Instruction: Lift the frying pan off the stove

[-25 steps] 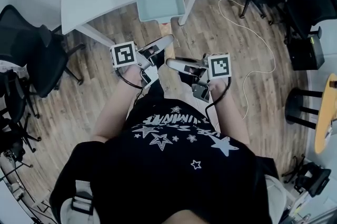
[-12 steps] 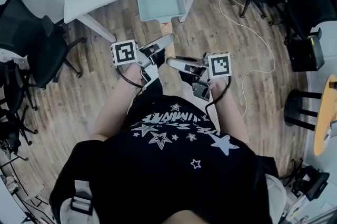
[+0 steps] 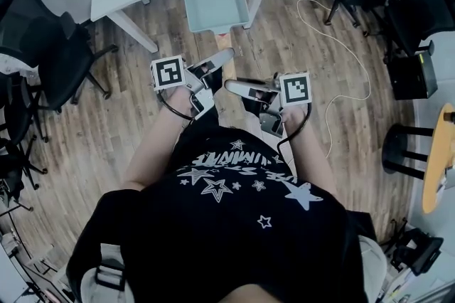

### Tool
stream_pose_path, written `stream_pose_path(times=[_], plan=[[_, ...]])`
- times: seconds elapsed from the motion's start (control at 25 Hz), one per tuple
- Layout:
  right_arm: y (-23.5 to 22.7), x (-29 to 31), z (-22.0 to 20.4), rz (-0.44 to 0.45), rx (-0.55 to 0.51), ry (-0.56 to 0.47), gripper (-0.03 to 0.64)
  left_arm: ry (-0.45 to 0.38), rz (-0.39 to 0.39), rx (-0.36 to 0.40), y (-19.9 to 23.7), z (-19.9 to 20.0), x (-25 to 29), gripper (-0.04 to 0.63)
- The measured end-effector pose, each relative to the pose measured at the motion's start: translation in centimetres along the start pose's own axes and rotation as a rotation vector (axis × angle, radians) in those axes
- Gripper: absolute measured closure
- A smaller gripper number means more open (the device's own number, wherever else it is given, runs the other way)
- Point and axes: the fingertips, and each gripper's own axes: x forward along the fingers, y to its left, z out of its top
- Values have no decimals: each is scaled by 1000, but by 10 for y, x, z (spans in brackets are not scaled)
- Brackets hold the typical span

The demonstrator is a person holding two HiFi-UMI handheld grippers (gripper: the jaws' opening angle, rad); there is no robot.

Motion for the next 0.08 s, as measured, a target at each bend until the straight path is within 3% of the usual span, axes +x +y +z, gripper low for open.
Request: stream_pose_path(times=[0.08], plan=[[2,-3,-7,0,1,3,503,2,2,-2,-1,-8,-1,448]])
